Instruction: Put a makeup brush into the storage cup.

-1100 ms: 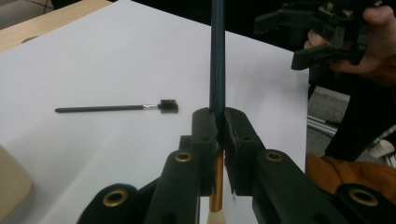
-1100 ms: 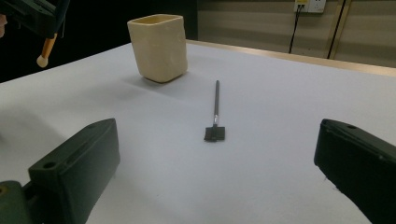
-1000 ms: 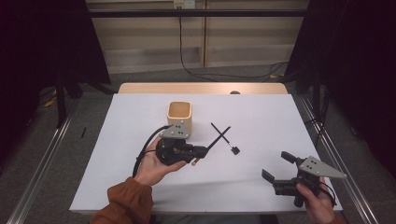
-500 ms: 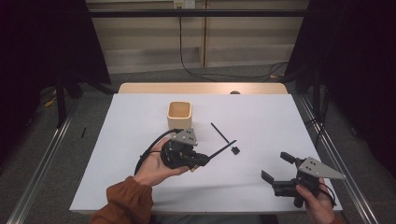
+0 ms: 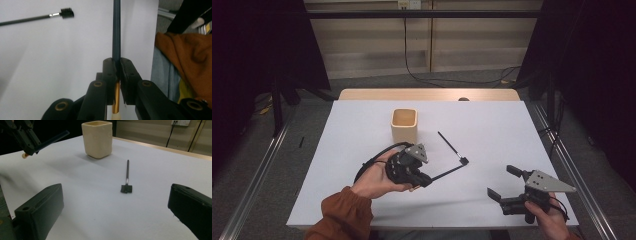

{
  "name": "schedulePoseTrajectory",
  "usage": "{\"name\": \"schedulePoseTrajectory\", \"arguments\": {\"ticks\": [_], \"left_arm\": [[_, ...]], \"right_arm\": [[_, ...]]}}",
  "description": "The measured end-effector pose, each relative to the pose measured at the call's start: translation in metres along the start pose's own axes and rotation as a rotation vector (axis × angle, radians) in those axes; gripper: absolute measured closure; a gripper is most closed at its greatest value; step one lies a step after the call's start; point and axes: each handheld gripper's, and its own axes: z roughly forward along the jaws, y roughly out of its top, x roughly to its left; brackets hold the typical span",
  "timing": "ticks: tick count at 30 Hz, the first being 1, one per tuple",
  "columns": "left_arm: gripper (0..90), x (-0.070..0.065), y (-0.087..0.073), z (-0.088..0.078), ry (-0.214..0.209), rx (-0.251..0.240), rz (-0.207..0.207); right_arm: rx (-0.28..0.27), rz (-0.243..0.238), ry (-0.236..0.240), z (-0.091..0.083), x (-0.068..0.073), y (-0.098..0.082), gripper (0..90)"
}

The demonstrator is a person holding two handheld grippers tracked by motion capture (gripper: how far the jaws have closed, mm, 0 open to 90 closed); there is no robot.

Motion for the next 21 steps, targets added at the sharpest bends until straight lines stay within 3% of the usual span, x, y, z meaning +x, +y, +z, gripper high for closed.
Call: {"name": "schedulePoseTrajectory", "arguments": {"ticks": [6, 11, 21], "left_arm": [[83.4, 0.0022, -0.0008, 0.0042, -0.005, 0.052, 0.005], [83.4, 0.0017, 0.0003, 0.0042, -0.010, 0.095, 0.038], [83.3, 0.0008, 0.0002, 0.0064, -0.016, 0.100, 0.038]], "right_arm": [[-0.001, 0.009, -0.004, 0.0000, -0.0013, 0.0001, 0.0], [-0.011, 0.032, -0.006, -0.0008, -0.0035, 0.0003, 0.0], [-0.035, 0.048, 0.009, 0.0008, -0.0075, 0.0074, 0.0]]}}
